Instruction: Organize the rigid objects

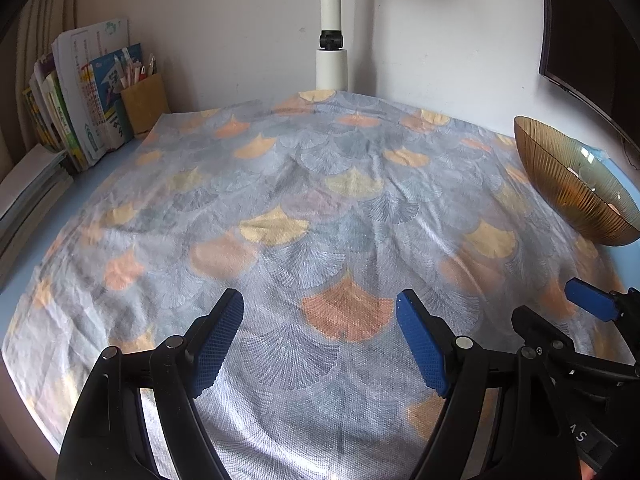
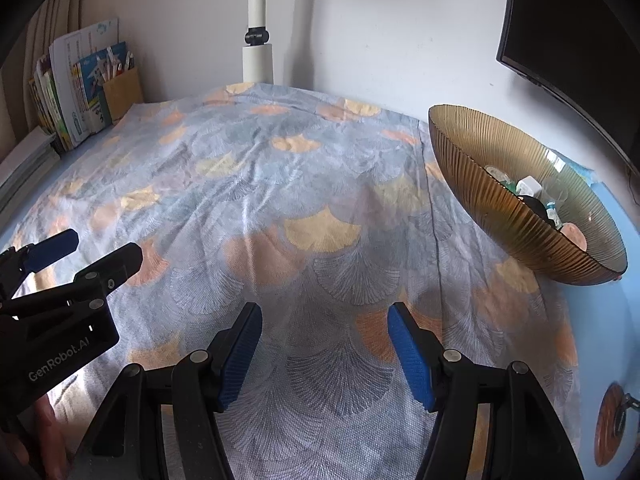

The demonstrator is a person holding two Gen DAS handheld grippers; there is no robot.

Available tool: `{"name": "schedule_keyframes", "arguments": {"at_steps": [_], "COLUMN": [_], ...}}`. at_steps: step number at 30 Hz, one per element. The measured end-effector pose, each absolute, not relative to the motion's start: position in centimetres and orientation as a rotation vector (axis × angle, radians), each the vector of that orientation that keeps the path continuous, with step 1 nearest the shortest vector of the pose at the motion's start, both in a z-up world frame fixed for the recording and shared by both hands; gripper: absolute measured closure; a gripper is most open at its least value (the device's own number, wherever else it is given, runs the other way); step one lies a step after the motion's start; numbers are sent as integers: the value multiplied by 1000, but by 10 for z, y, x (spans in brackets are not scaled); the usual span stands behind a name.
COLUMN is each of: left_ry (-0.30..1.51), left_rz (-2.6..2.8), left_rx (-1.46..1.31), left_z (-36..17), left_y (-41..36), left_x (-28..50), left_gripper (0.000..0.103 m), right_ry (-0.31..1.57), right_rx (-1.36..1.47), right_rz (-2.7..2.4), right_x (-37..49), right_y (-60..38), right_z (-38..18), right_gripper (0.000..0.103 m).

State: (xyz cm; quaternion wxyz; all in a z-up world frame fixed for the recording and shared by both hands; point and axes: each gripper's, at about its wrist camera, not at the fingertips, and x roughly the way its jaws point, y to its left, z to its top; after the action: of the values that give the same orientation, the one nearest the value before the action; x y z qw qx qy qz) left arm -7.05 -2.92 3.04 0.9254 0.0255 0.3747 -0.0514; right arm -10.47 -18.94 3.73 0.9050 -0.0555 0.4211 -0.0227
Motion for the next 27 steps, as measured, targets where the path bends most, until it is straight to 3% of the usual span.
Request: {"name": "schedule_keyframes", "arguments": {"at_steps": [27], "left_ry": [880], "left_rz": [-99], "left_rx": [47], "left_z": [16], "left_y": [-29], "left_x": [-57], "left_gripper": [26], "right_ry": [948], "right_rx": [-69], "right_rz": [-54], "right_x": [-95], "right_y": [-199], "right_z": [30], "right_gripper": [39]}}
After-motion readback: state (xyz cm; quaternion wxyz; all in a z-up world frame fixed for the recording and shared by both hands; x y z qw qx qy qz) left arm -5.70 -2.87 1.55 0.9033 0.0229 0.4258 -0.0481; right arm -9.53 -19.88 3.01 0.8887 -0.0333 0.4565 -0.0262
